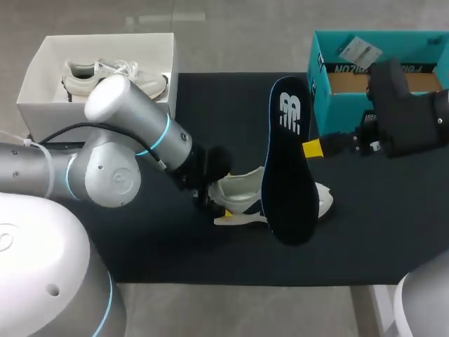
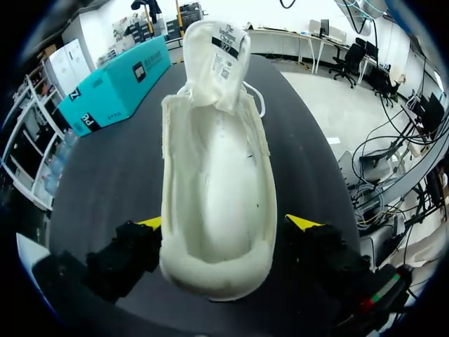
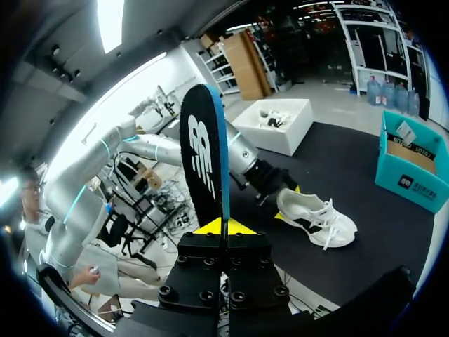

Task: Take the shoe out of the shoebox, open the shoe tongue, remove and reinsert the insole, then place the shoe into the shoebox

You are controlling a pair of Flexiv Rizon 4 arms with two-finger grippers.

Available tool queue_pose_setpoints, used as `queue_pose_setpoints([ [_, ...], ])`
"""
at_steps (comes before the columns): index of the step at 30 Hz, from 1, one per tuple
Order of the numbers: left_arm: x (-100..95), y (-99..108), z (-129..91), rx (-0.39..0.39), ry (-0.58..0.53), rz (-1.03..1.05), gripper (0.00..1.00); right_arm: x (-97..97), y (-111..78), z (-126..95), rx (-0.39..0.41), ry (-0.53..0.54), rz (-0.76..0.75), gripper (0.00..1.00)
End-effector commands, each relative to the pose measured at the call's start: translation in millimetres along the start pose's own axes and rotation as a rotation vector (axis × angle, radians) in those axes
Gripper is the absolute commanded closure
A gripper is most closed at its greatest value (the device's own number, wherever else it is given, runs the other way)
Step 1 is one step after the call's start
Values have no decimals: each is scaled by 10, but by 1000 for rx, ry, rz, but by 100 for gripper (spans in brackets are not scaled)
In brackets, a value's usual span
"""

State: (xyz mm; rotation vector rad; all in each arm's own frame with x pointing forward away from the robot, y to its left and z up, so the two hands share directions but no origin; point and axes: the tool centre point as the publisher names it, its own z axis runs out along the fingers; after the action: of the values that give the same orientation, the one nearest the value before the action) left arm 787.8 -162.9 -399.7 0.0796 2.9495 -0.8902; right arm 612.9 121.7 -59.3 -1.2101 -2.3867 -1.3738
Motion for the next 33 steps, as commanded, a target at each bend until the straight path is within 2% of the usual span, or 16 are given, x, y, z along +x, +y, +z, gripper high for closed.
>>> queue_pose_setpoints([
  [1,2,-22,1,-32,0,0,0,7,40,47,6,-2,2,100],
  [3,2,-22,1,-32,0,0,0,7,40,47,6,-2,2,100],
  [8,-76,-30,-121,-167,-60,25,0,7,40,47,6,-2,2,100],
  [17,-103,-109,-329,-293,-94,57,0,7,40,47,6,-2,2,100],
  [33,-50,-181,-663,-386,-86,38,0,7,40,47,6,-2,2,100],
])
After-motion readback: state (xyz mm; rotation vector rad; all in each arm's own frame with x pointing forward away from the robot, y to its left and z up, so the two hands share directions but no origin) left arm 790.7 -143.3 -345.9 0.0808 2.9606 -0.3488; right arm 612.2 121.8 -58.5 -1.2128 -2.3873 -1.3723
